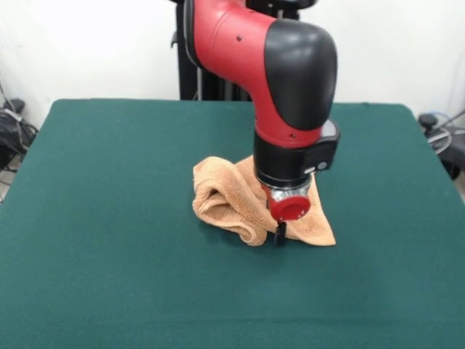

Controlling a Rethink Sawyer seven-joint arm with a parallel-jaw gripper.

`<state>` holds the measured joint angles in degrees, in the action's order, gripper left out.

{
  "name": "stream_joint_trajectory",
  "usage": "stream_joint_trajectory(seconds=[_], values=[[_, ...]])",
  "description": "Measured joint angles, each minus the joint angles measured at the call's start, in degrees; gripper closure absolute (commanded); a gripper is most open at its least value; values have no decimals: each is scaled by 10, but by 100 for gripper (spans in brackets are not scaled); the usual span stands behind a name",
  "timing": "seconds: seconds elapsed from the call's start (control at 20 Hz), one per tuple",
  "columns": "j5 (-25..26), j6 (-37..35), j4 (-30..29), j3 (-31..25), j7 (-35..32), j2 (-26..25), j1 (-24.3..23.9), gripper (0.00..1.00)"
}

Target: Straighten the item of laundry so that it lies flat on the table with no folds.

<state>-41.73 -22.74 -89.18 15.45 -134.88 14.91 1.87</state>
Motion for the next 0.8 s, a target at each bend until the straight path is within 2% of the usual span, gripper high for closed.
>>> stream_joint_trajectory(seconds=[0.2,0.25,0.3,0.8], values=[[7,10,0,-13,0,1,-7,0],[24,17,0,-21,0,3,-14,0],[56,19,-1,-29,0,6,-22,100],[134,29,7,-32,0,12,-23,100]])
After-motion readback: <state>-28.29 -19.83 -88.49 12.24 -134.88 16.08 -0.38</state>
